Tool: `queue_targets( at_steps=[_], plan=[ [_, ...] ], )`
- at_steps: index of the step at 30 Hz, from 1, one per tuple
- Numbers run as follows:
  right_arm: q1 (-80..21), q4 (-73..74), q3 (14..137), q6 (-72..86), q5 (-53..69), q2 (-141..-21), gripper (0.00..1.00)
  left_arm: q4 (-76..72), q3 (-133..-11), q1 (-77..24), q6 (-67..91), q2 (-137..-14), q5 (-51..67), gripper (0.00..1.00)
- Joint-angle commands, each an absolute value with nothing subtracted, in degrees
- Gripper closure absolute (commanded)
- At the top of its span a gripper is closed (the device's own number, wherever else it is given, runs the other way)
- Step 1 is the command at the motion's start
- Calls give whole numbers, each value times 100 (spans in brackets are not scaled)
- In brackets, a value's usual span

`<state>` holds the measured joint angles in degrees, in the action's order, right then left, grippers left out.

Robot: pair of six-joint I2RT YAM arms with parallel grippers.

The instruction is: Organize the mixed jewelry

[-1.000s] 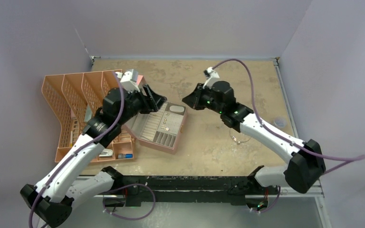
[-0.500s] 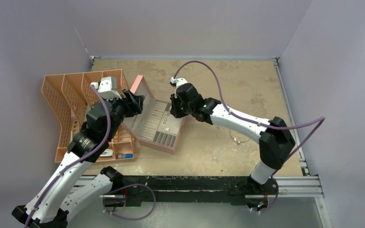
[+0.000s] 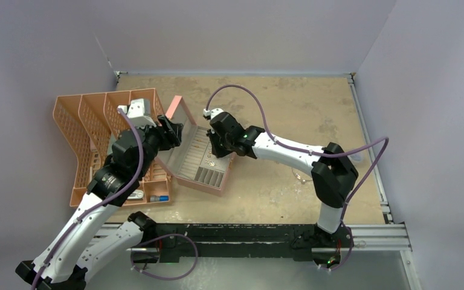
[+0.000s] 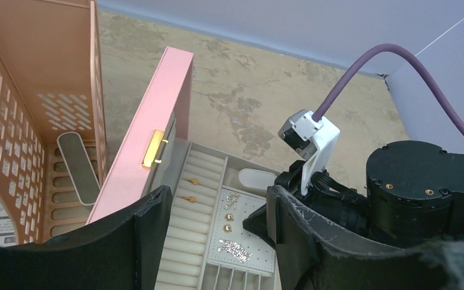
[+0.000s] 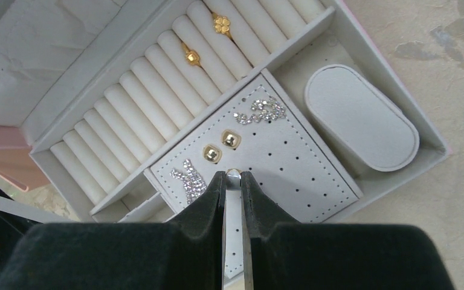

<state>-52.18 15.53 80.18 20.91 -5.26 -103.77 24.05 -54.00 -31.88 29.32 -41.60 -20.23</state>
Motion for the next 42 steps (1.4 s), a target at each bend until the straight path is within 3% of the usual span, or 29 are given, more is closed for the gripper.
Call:
queue_targets(
  at_steps=[1,42],
  plan=[
    [-5286,1620,8300,1985,-585,-10379,91,2305,-5381,-3159,2813,-4119,-2108,41],
    [-5282,1906,8417,2404,-904,-10383,96,2294,-5392,-3164,2782,-4350,-1978,41]
  ],
)
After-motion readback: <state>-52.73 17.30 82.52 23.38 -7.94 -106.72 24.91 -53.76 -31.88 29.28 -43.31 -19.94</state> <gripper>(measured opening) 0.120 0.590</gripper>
